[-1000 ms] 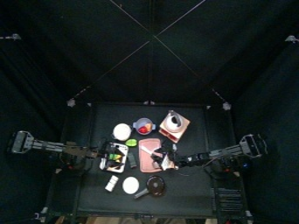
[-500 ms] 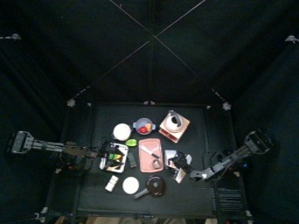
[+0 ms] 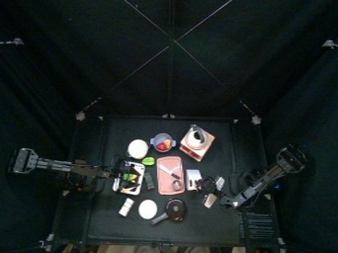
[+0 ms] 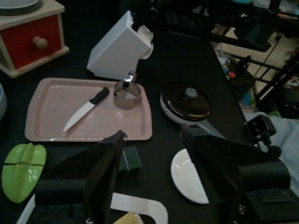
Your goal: Grab sharpener
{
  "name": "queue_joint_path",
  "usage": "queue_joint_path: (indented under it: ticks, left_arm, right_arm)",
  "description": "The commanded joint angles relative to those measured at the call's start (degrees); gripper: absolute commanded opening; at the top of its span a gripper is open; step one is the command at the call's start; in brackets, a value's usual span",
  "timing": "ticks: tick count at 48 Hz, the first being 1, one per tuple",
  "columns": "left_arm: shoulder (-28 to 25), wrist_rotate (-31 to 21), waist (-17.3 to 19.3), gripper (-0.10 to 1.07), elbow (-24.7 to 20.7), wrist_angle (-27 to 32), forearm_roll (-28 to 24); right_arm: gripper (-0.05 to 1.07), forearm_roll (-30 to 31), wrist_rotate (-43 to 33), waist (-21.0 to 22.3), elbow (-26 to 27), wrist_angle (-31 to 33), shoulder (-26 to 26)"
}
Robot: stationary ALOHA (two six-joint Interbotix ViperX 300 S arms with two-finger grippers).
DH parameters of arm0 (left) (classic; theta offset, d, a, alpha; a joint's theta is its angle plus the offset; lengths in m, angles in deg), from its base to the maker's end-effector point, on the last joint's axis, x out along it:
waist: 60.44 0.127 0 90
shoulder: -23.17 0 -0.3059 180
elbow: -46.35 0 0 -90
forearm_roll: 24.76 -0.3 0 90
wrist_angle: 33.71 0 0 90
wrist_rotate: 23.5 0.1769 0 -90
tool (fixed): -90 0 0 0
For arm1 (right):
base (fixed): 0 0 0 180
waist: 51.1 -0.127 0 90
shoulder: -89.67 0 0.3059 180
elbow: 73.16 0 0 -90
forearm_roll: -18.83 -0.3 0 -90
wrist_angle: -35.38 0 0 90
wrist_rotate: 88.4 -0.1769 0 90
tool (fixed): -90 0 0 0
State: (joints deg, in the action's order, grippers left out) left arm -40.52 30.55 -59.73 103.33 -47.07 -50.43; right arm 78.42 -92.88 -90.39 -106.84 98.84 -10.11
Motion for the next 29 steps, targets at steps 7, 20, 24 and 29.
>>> queue_joint_path:
  ticks: [7, 20, 24, 29]
  left_arm:
    - [0.09, 0.09, 0.26, 0.91, -0.62, -0.53, 0.09]
    - [0.18, 0.00, 0.53, 0.91, -0.53, -0.53, 0.09]
    - [0.09, 0.00, 0.53, 0.91, -0.53, -0.53, 0.09]
    - [0.09, 0.09, 0.53, 0.91, -0.44, -0.44, 0.09]
  right_arm:
    - [0.81, -4.75, 7.56, -0.97, 1.76, 2.46, -0.97]
    - [0.81, -8.61, 17.75, -0.09, 5.10, 4.39, -0.35]
    - [0.81, -8.44, 18.11, 0.26, 5.27, 4.39, 0.18]
    - [0.81, -8.17, 18.19, 0.79, 4.75, 4.39, 0.44]
